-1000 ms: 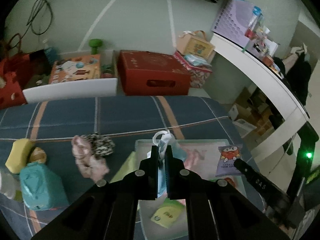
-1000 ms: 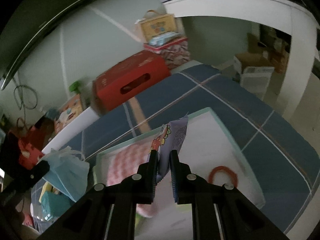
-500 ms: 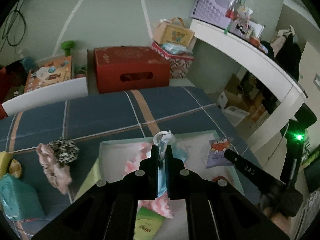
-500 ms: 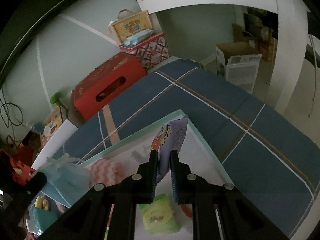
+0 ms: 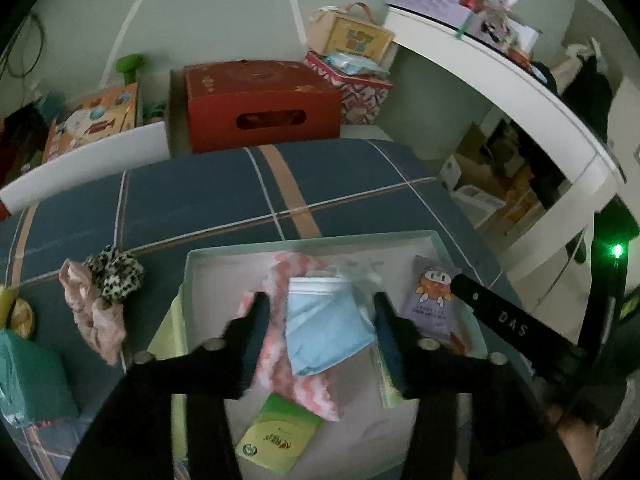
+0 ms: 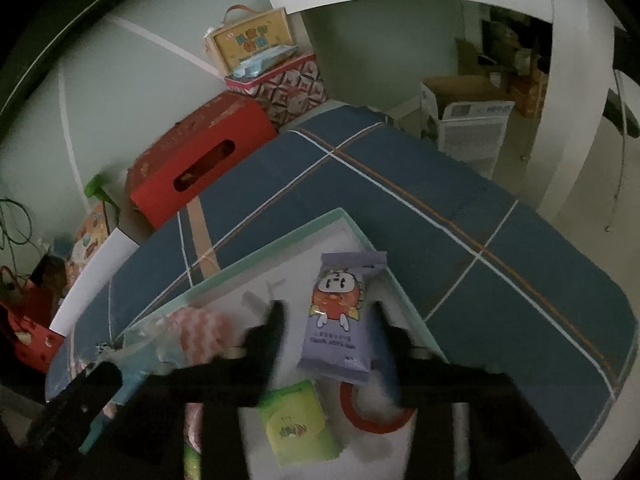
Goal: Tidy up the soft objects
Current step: 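Carry the mask bag and packet into the white tray and open both grippers, then withdraw both grippers from the tray toward the pile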
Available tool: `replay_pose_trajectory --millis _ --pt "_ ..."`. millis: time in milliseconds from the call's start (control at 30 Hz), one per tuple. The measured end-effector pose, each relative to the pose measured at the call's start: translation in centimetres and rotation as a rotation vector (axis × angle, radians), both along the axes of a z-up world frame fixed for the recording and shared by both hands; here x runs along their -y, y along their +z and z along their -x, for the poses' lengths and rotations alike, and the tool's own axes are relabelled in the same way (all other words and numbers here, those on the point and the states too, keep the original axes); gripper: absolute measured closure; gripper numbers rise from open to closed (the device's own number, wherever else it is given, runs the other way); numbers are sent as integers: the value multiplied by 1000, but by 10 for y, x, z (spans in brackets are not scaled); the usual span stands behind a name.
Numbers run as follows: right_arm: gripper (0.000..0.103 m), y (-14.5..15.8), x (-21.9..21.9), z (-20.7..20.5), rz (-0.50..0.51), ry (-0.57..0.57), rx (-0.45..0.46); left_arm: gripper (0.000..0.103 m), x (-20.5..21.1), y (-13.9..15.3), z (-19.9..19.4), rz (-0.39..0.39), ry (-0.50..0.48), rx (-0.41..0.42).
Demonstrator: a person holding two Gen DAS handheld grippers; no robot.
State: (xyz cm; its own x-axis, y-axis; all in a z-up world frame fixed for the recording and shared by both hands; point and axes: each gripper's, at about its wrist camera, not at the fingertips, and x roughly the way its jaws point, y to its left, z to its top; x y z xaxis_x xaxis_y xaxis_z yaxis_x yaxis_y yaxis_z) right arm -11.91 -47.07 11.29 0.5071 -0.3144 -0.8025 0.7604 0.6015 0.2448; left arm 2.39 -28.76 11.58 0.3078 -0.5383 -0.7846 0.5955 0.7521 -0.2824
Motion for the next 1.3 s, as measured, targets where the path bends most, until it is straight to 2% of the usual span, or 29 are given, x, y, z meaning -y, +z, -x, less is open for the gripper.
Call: replay_pose_trajectory --millis 67,167,300,500,633,767,867,1100,1200,1300 --pt "45 4 -2 1 16 -2 -23 45 -7 3 -3 12 12 -13" --pt "37 7 -4 1 32 -3 -62 35 -17 3 -10 14 47 -39" --pt "33 8 -8 -1 54 8 -118 32 -27 -3 -20 -8 88 -78" --pt "22 9 -14 -5 83 29 -162 20 -46 -8 -33 -5 151 -115" --pt "22 10 -18 -6 86 36 -173 18 -63 -5 -41 1 206 -101" --pt "22 10 -23 -9 86 47 -179 18 -72 -14 -51 -54 257 -109" --pt "22 11 -24 -10 89 53 -178 18 -79 -18 -56 -46 277 -138" --pt "22 17 -32 -13 106 62 -181 18 -94 -16 -62 -54 324 -134" --pt "22 19 -45 -23 122 103 -181 12 -103 -17 -65 -71 352 -137" --pt "22 19 -63 -38 129 168 -177 11 -118 -18 -69 -78 387 -147"
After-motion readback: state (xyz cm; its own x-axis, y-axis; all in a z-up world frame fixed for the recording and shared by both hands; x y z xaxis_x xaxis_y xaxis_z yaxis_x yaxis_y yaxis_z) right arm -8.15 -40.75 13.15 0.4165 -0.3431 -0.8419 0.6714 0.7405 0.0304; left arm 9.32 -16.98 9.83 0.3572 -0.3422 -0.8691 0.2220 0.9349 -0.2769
